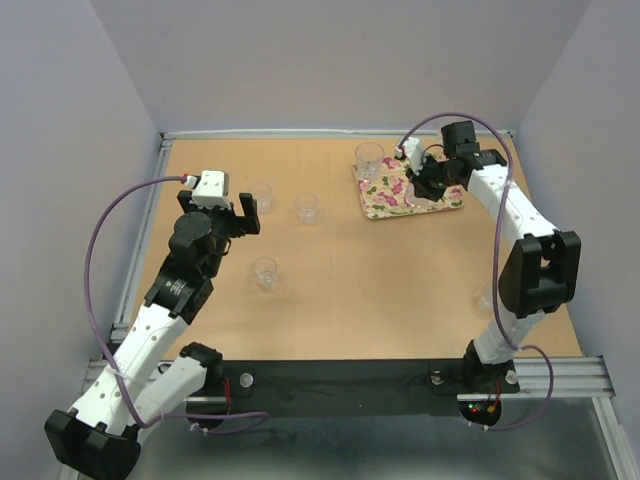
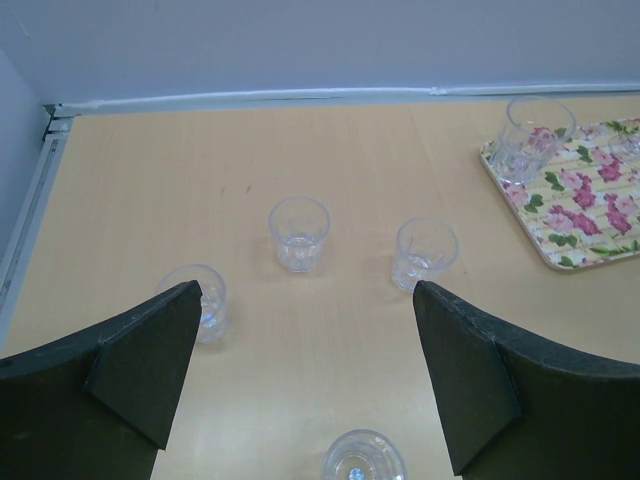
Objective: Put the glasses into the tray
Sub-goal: Place the glass into the tray
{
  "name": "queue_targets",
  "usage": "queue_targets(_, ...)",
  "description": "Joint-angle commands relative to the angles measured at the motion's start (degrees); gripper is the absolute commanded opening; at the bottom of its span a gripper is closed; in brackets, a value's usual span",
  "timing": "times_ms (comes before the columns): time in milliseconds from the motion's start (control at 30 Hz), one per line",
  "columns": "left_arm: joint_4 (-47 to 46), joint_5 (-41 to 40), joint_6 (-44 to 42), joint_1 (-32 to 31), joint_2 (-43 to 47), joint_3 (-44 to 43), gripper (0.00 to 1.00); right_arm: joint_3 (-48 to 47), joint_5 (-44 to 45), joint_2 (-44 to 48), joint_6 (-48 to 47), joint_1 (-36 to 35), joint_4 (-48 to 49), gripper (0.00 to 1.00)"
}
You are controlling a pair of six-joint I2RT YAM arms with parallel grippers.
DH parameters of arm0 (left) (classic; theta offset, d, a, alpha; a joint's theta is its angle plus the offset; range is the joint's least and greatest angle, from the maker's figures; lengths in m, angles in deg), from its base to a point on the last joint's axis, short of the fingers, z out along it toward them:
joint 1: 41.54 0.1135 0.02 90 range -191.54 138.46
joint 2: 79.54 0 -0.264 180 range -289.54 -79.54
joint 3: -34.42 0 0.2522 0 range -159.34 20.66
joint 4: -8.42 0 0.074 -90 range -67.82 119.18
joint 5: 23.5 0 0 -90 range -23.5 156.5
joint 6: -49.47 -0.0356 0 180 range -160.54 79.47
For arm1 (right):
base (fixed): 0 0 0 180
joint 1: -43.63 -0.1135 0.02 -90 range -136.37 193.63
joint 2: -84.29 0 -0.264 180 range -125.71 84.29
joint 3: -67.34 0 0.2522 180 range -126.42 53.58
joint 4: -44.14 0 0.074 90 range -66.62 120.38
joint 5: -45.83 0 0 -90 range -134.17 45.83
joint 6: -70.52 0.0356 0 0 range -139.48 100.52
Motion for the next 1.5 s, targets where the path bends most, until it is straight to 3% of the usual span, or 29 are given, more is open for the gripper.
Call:
queue_targets(0,-2.8,-0.9,-0.9,0.2,0.3,0.6,0.99,-4.7,1.2,-1.3,-1.2,-1.5,0.5,0.01)
queue_targets(1467,-2.6,-2.2,-1.3,0.3,-0.4,0.6,0.99,-23.4,5.6,-17.4,0.7,-5.4,-0.5,0.01)
